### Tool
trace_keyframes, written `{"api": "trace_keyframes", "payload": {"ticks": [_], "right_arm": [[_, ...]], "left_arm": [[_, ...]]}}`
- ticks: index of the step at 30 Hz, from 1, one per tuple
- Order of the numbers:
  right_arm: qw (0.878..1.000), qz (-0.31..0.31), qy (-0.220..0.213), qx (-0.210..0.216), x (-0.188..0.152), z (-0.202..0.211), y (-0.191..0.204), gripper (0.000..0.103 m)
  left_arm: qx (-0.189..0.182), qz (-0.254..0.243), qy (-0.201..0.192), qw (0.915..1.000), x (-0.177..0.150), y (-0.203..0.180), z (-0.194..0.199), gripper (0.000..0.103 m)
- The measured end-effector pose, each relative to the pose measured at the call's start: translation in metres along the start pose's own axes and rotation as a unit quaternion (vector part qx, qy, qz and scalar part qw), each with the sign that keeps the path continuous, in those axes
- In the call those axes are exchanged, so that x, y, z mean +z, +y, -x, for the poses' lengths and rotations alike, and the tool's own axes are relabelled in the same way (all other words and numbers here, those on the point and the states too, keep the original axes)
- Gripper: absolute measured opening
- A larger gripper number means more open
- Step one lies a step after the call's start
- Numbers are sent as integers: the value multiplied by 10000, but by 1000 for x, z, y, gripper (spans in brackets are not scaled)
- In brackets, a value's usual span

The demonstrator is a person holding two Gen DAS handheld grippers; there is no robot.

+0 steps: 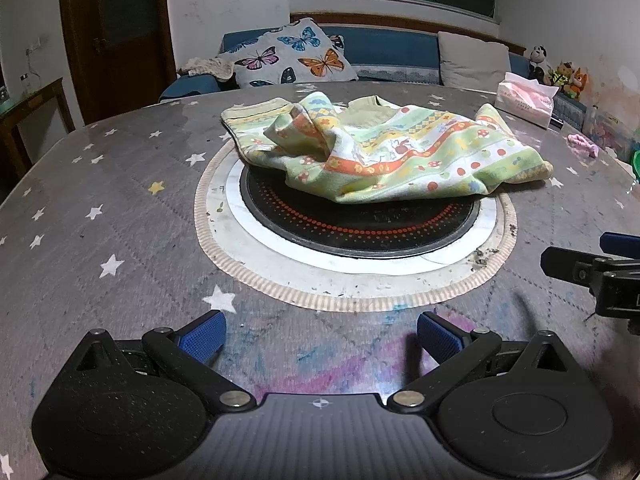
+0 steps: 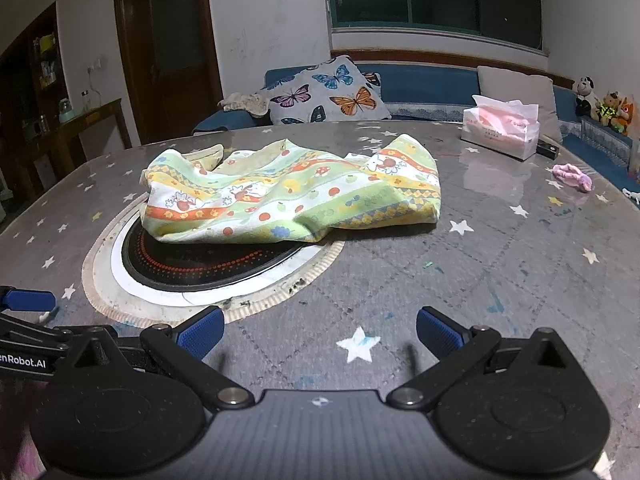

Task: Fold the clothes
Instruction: 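Move both grippers toward the crumpled green striped shirt, then grasp the shirt edges with the left gripper while the right gripper grasps too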

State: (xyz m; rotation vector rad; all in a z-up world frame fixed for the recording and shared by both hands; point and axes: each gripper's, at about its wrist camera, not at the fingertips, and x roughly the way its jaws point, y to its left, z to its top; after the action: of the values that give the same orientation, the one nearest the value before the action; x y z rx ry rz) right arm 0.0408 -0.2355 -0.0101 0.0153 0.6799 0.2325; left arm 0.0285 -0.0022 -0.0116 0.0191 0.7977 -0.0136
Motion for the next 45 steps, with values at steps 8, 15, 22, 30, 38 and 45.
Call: {"api": "trace_keyframes", "payload": {"ticks": [8, 15, 22, 30, 38, 45], "right_arm": [[10000, 6, 29, 12, 5, -6, -1, 103], [10000, 24, 45, 28, 11, -11, 0, 103], [9999, 19, 81, 60, 15, -17, 0, 103], [9999, 43, 99, 75, 22, -22, 1, 103], [9999, 51, 121, 76, 26, -27, 0, 103], [9998, 91, 142, 101, 32, -33, 2, 103]], "left_arm": [[5, -29, 28, 10000, 6, -1, -5, 103], [3, -48, 70, 10000, 11, -2, -9, 103], [19, -44, 87, 10000, 15, -1, -12, 103], [33, -47, 115, 9999, 19, -1, -16, 103], [41, -39, 121, 9999, 24, 0, -19, 103], [54, -55, 146, 9999, 29, 0, -23, 103]]}}
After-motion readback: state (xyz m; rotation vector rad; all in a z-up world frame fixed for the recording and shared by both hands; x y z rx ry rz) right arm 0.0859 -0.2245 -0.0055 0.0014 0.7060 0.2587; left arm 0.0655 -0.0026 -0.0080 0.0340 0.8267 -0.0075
